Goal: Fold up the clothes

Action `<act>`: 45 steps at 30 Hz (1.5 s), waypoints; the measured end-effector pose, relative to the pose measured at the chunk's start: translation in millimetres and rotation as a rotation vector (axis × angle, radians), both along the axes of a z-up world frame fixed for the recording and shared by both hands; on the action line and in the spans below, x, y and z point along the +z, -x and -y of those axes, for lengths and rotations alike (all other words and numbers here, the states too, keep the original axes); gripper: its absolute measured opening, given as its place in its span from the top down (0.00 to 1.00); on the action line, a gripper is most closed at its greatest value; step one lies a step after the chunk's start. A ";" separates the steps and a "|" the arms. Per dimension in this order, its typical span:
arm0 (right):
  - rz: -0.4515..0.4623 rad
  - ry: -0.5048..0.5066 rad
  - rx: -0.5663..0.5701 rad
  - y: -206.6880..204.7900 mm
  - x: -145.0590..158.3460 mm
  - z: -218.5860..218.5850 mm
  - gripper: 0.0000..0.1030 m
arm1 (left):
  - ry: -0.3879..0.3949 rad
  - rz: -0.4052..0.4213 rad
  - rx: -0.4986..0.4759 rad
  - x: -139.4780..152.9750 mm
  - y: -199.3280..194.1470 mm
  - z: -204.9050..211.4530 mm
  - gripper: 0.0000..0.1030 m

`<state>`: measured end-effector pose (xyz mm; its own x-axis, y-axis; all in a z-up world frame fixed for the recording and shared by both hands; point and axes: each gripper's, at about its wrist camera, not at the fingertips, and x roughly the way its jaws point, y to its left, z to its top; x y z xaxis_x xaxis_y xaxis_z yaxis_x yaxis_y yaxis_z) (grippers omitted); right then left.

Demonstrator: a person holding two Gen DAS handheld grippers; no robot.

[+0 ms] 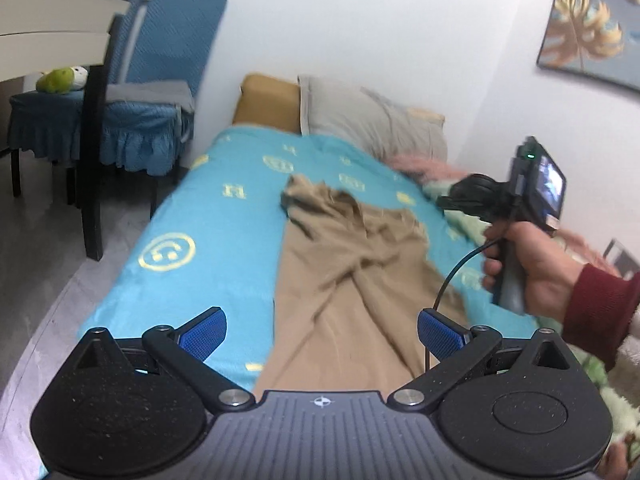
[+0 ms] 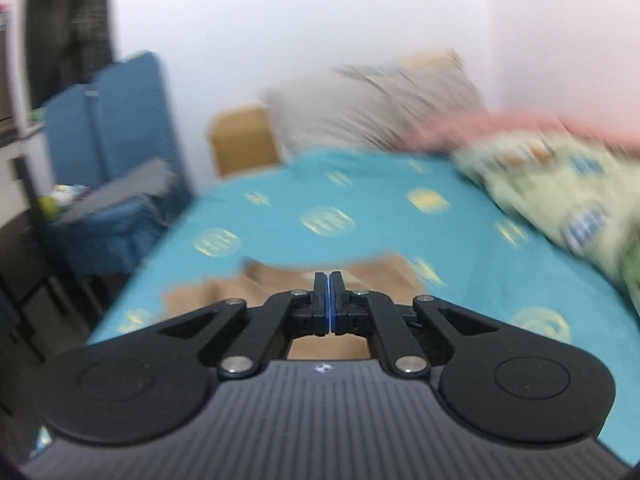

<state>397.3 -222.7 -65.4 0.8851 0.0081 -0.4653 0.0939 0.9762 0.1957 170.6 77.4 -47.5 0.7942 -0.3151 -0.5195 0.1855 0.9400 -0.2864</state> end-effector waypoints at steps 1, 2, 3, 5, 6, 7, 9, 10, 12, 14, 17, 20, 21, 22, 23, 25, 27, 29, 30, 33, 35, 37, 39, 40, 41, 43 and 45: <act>-0.025 -0.030 0.008 1.7 -6.9 11.1 0.96 | -0.014 -0.011 0.000 -1.6 -2.6 6.2 0.00; -0.038 -0.057 0.021 1.1 -12.7 16.9 0.95 | -0.029 -0.017 0.002 -3.3 -4.5 11.7 0.00; -0.038 -0.082 0.050 1.6 -16.6 18.7 0.94 | -0.042 -0.019 0.003 -5.0 -6.9 16.3 0.00; -0.032 -0.125 0.125 2.9 -21.5 18.1 0.93 | -0.067 -0.017 0.005 -7.9 -12.1 24.6 0.00; -0.037 -0.117 0.156 0.0 -21.8 12.3 0.91 | -0.079 -0.018 0.007 -9.7 -14.8 27.6 0.00; -0.044 -0.100 0.185 -3.6 -21.8 4.8 0.83 | -0.088 -0.021 0.007 -12.0 -17.6 28.0 0.00; -0.046 -0.068 0.257 -19.1 -18.5 -15.9 0.34 | -0.099 -0.033 0.008 -17.9 -25.7 26.3 0.00; -0.040 -0.073 0.309 -25.5 -19.1 -25.2 0.11 | -0.099 -0.041 0.010 -20.6 -27.8 25.3 0.00; -0.023 -0.059 0.408 -32.9 -20.5 -44.2 0.12 | -0.088 -0.058 0.018 -24.7 -31.7 20.1 0.00; -0.018 -0.012 0.452 -43.2 -24.0 -62.5 0.13 | -0.079 -0.075 0.026 -27.3 -36.6 15.7 0.00; -0.061 0.059 0.489 -63.7 -34.3 -85.1 0.31 | -0.072 -0.097 0.030 -31.2 -40.2 12.2 0.00; -0.107 0.062 0.461 -77.5 -41.7 -84.5 0.93 | -0.067 -0.105 0.025 -34.1 -41.5 11.1 0.00; -0.074 0.021 0.439 -76.6 -39.3 -77.2 0.94 | -0.064 -0.104 0.022 -34.1 -40.9 11.1 0.00; -0.033 -0.034 0.418 -74.7 -36.3 -68.2 0.94 | -0.061 -0.103 0.020 -34.2 -40.2 11.1 0.00; -0.003 -0.087 0.389 -73.7 -33.9 -58.5 0.94 | -0.058 -0.102 0.018 -34.2 -39.6 11.1 0.00; 0.041 -0.192 0.319 -72.8 -30.1 -38.1 0.94 | -0.053 -0.100 0.012 -34.3 -38.2 11.2 0.00; 0.051 -0.235 0.252 -75.9 -30.4 -23.3 0.95 | -0.056 -0.093 0.004 -34.1 -36.4 12.3 0.00; 0.035 -0.248 0.182 -82.5 -35.6 -12.4 0.95 | -0.062 -0.088 -0.001 -34.6 -35.7 13.4 0.00; 0.022 -0.252 0.146 -86.0 -39.7 -7.9 0.95 | -0.064 -0.088 -0.003 -35.2 -35.9 13.9 0.00; -0.033 -0.242 0.070 -97.0 -57.0 -4.0 0.95 | -0.070 -0.101 -0.005 -38.2 -38.2 15.8 0.00; -0.084 -0.213 0.042 -105.8 -69.7 -8.4 0.94 | -0.075 -0.111 -0.007 -41.1 -40.2 17.0 0.00; -0.114 -0.217 0.021 -108.1 -78.5 -10.4 0.93 | -0.083 -0.118 -0.011 -43.0 -41.9 19.1 0.00; -0.126 -0.222 0.012 -104.3 -77.3 -10.7 0.90 | -0.099 -0.119 -0.014 -44.8 -43.5 21.3 0.00; -0.135 -0.213 0.014 -102.1 -74.0 -10.5 0.86 | -0.107 -0.119 -0.015 -45.1 -44.0 22.1 0.00; -0.140 -0.197 0.018 -99.7 -69.2 -9.8 0.63 | -0.116 -0.118 -0.017 -45.5 -44.6 23.0 0.00; -0.106 -0.188 0.022 -87.0 -54.7 -4.3 0.19 | -0.120 -0.114 -0.021 -44.5 -44.1 23.7 0.00; -0.068 -0.215 0.027 -71.5 -40.1 5.4 0.05 | -0.123 -0.105 -0.022 -41.0 -40.5 25.0 0.00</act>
